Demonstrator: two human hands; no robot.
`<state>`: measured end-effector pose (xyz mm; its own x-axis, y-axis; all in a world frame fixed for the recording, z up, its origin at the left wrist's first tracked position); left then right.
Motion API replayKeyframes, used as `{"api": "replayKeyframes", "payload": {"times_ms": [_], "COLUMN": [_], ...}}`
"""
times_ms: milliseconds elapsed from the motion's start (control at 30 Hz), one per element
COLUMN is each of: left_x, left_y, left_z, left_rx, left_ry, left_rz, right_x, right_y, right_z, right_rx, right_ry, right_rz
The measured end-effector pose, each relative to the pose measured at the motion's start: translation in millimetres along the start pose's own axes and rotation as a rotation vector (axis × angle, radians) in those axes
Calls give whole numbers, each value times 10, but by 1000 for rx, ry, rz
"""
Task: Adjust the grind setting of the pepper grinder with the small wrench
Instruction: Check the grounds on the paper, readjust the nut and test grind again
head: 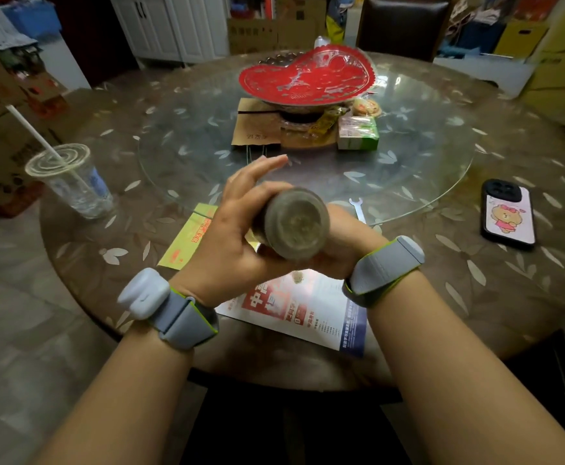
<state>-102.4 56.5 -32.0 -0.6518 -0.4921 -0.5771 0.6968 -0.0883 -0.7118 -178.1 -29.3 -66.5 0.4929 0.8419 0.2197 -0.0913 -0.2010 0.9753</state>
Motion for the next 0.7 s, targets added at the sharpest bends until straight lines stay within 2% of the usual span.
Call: {"api": "replayKeyframes", "payload": {"times_ms": [100,233,333,534,700], "left_x": [-44,-33,-22,65,114], "left_y": [131,201,252,317,351], "left_z": [-15,-74,-81,-39,-21], "left_rx": [-72,-147,-187,-214,-228], "left_ry": [-77,-48,-8,94,88], "left_rz": [-103,-172,-112,29,72], "right_x": [-37,-179,-173,-78,-78], "right_y": [2,162,256,384,382], "right_z": [-17,-51,-143,-242,-214], "right_rx": [9,-205,-330,-397,-418], "right_ry": [-59,-215,-189,-135,-150], "right_rz": [-144,-294,-396,-949,-1054]}}
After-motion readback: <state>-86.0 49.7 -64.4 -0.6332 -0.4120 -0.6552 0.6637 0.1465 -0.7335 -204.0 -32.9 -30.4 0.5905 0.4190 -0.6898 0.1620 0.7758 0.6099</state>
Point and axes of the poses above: each hand's wrist, its own z-axis towards the middle knuckle, its own x-axis out of the palm, y = z × x, the point moved 5 cm from there along z, towards the middle knuckle, and after that the axes turned 14 degrees about -x, right-handed, at the moved point
